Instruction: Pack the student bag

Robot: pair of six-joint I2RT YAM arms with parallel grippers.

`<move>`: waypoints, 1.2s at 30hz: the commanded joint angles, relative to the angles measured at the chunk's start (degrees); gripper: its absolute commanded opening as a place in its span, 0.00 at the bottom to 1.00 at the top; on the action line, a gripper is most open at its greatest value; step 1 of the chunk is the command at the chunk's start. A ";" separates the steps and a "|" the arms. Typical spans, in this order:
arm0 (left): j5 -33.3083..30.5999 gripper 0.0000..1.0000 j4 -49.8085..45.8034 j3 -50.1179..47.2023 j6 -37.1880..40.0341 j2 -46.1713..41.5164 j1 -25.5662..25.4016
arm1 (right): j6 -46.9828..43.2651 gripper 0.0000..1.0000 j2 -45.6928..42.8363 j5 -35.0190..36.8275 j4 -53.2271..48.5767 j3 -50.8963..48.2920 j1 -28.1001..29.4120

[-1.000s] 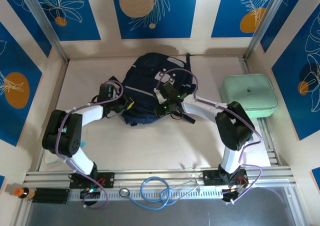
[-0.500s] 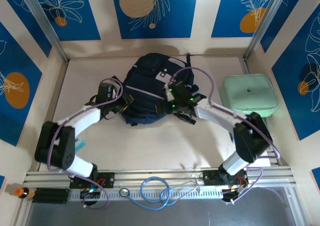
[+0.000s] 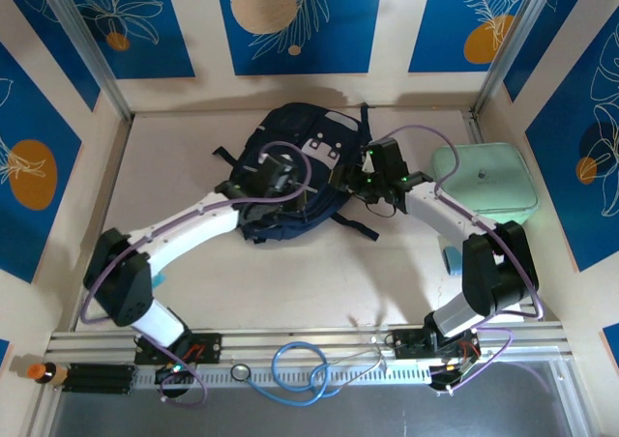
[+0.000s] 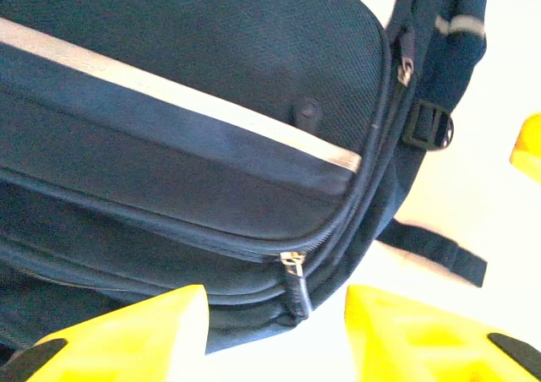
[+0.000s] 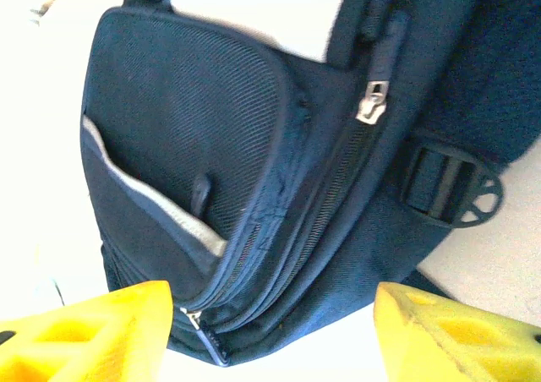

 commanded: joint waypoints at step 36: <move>3.52 0.00 -3.18 8.25 10.65 11.94 -4.61 | 9.20 0.63 -2.57 -5.35 4.97 -6.00 -3.27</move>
